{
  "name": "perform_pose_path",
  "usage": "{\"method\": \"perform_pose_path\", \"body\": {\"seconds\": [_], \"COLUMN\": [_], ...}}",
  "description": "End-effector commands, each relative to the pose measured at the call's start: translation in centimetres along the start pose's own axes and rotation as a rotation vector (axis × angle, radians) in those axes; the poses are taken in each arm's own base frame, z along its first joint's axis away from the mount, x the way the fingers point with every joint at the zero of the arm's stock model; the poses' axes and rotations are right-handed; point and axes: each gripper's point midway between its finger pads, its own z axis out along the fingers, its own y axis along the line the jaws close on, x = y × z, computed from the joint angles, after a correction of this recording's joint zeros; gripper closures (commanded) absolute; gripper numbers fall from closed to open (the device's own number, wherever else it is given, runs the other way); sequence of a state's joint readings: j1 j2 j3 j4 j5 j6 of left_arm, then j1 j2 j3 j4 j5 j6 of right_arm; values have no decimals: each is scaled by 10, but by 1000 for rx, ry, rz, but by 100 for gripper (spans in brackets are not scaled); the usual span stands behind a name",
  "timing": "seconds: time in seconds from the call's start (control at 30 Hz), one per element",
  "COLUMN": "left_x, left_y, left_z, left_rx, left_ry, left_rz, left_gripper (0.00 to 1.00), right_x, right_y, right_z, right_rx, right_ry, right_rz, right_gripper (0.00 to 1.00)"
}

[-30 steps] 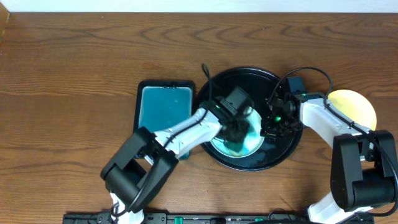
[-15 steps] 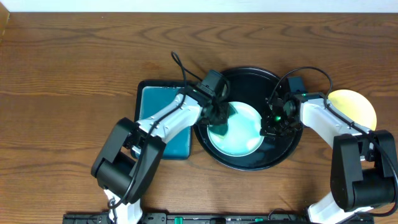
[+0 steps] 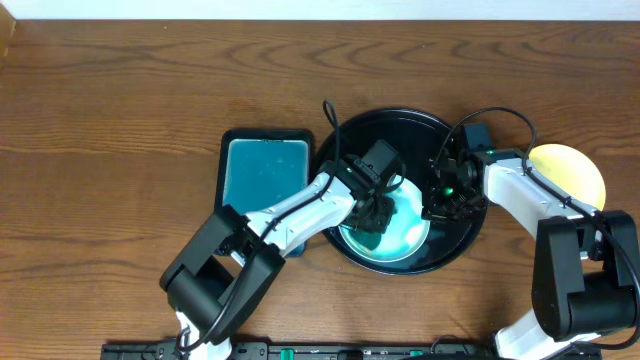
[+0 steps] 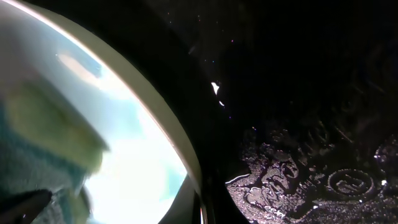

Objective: Clean dirty plates on tray and stack at the side
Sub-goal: 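Scrub the white plate with the sponge while right gripper holds it, then move the sponge with left gripper back over the water tray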

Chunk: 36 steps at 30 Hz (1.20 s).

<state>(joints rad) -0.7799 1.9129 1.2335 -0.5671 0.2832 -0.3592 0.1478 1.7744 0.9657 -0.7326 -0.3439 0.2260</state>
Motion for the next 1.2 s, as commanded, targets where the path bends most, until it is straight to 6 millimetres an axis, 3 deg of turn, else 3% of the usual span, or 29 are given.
{"method": "perform_pose_path", "body": {"seconds": [0.0,0.2,0.23,0.4,0.53,0.67,0.83,1.03,1.17], "left_x": [-1,-35,-41,-49,-44,-35,-24,-11,1], "left_y": [5,35,47,91,136,172,200,217,224], "left_z": [-22,-80,-98,-139,-156,-157,-148,-125,-96], "left_rx": [13,4,3,-35,-90,-125,-156,-207,-211], "left_ry": [-22,-194,-237,-323,-338,-325,-295,-218,-126], "left_rz": [68,8,-24,-137,-251,-330,-404,-436,-458], "left_gripper": [93,93,93,93,93,93,93,93,93], "right_x": [3,3,2,2,2,2,1,2,2], "right_y": [-1,-1,-1,-1,-1,0,0,-1,-1], "right_z": [2,2,2,2,2,2,2,2,2], "right_rx": [5,5,5,5,5,4,4,4,4], "right_ry": [5,4,3,2,2,1,-1,3,3], "right_rz": [2,1,1,1,0,0,0,1,1], "right_gripper": [99,99,99,99,99,99,99,99,99]}}
